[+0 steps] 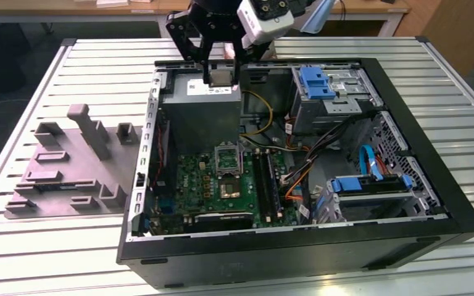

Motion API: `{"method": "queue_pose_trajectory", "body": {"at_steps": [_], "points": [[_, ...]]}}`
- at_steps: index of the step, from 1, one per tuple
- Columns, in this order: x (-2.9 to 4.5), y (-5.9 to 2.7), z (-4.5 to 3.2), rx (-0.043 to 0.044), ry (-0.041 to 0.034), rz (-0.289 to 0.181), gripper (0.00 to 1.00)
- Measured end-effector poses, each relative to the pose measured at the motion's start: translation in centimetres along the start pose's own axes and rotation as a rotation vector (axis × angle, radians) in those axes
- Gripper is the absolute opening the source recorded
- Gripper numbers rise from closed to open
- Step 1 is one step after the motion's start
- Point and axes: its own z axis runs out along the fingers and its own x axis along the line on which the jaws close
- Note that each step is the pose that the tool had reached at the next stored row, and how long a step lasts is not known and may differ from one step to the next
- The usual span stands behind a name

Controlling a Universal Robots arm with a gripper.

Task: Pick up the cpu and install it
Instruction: 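Pick up the cpu and move it towards the insertion slot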

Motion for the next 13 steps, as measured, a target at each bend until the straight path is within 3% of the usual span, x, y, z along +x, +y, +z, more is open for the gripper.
{"method": "queue_pose_trajectory", "body": {"at_steps": [3, 8, 13], "points": [[-0.01, -0.17, 0.0, 0.0, 0.0, 0.0, 0.47], [-0.09, -1.34, 0.0, 0.0002, -0.0001, 0.0, 0.47], [-1.5, -1.46, -0.04, 0.0003, -0.0001, 0.0, 0.47]]}}
